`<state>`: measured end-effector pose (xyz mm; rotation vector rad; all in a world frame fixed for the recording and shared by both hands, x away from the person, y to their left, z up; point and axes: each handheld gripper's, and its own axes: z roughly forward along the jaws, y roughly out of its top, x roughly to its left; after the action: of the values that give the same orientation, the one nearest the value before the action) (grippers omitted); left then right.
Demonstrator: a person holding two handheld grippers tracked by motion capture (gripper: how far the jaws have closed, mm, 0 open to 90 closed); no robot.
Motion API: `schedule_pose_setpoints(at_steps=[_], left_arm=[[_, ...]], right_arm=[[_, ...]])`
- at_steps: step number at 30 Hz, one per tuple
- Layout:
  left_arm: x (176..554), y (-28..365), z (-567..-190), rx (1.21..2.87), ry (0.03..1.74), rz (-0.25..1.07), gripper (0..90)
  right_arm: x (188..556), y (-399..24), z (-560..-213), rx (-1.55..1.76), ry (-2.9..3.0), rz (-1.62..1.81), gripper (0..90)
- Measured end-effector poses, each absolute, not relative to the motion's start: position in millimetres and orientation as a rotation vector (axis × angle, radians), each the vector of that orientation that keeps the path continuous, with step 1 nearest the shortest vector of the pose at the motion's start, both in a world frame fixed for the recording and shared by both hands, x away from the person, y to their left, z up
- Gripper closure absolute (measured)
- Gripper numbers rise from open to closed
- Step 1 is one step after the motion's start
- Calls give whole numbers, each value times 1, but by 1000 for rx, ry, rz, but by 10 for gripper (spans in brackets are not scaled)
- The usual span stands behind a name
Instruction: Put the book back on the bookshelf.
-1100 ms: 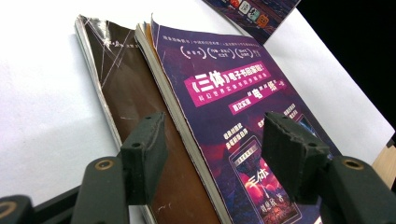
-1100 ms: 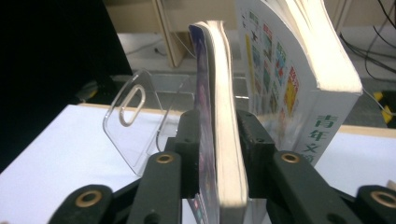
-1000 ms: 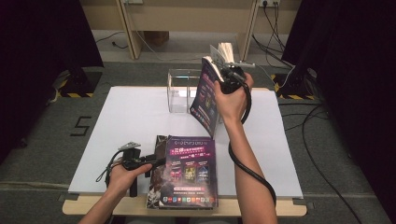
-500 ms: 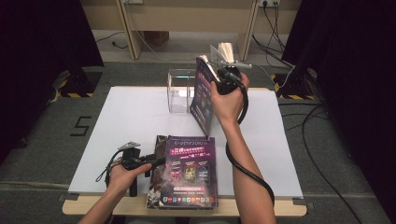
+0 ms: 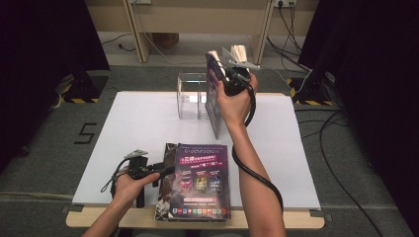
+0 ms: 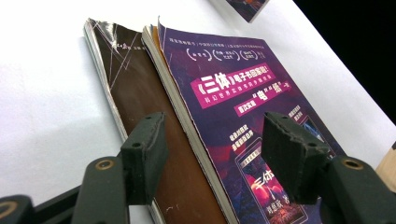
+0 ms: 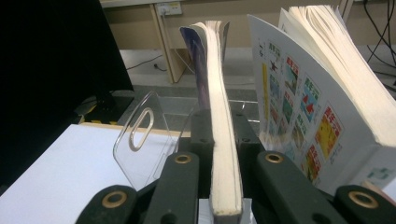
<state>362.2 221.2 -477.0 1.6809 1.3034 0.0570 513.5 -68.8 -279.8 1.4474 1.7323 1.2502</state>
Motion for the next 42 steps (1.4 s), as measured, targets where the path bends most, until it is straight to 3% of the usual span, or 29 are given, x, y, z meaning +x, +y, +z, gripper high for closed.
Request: schedule_pose_setpoints(at_steps=[42], left_arm=[[364,226,-478,1671,1312,54,396]], right_arm=[[557,-51,-294,1464,1627,1245,829]])
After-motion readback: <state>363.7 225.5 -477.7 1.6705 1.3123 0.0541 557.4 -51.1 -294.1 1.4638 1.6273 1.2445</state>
